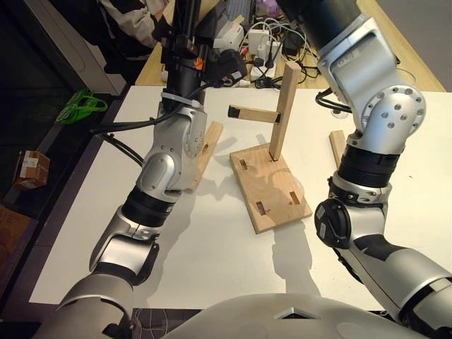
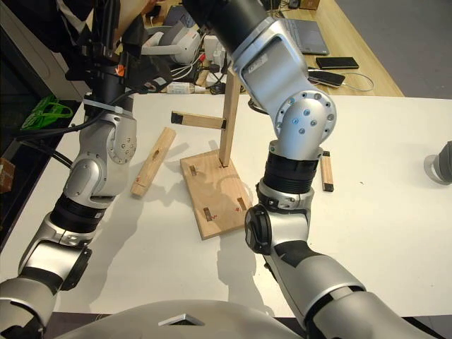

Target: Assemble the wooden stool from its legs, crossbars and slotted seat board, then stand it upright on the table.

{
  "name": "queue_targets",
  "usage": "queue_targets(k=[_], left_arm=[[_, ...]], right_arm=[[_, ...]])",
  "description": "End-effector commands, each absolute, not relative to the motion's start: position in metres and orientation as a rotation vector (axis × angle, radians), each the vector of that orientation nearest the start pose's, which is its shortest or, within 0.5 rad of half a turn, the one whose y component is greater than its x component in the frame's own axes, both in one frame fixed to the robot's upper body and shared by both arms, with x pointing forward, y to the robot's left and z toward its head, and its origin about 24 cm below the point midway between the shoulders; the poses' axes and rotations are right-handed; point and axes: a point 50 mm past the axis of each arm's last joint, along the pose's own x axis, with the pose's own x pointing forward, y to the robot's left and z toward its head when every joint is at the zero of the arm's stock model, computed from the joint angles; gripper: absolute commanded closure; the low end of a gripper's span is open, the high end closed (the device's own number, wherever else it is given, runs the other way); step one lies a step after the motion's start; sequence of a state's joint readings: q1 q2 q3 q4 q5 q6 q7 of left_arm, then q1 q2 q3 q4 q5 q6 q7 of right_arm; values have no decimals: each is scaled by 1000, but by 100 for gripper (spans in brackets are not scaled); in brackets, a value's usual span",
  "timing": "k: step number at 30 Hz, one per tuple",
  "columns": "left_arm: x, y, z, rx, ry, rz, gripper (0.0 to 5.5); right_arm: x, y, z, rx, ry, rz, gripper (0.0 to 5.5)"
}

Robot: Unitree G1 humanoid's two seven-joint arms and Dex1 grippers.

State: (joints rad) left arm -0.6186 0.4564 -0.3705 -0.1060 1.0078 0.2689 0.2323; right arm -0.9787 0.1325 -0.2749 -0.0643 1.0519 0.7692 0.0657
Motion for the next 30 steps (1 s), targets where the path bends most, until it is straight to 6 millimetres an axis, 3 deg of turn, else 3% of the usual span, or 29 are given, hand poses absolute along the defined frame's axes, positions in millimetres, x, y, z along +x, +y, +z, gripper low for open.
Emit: queue_targets(k=[1,6,10,15,21,27,30], left_arm=[[312,113,224,1389,-795,284,345],[320,122,219,1387,-734,285,345],[322,127,218,1397,-718,292,345],[318,119,220,1388,-759,273,345],[314,109,213,1378,-773,226,345],[313,106,211,1375,-770,208,345],[313,106,211,1375,-773,208,345]], right_arm=[[297,-32,283,904,-147,1053,117],[284,-38,273,889,-101,1040,44],[288,-50,258,934,-24,931,44],[314,-51,262,988,-48,802,44],[323,-41,277,1081,-117,894,44],[325,-44,281,1130,-139,954,44],[329,-45,278,1129,-125,929,99]])
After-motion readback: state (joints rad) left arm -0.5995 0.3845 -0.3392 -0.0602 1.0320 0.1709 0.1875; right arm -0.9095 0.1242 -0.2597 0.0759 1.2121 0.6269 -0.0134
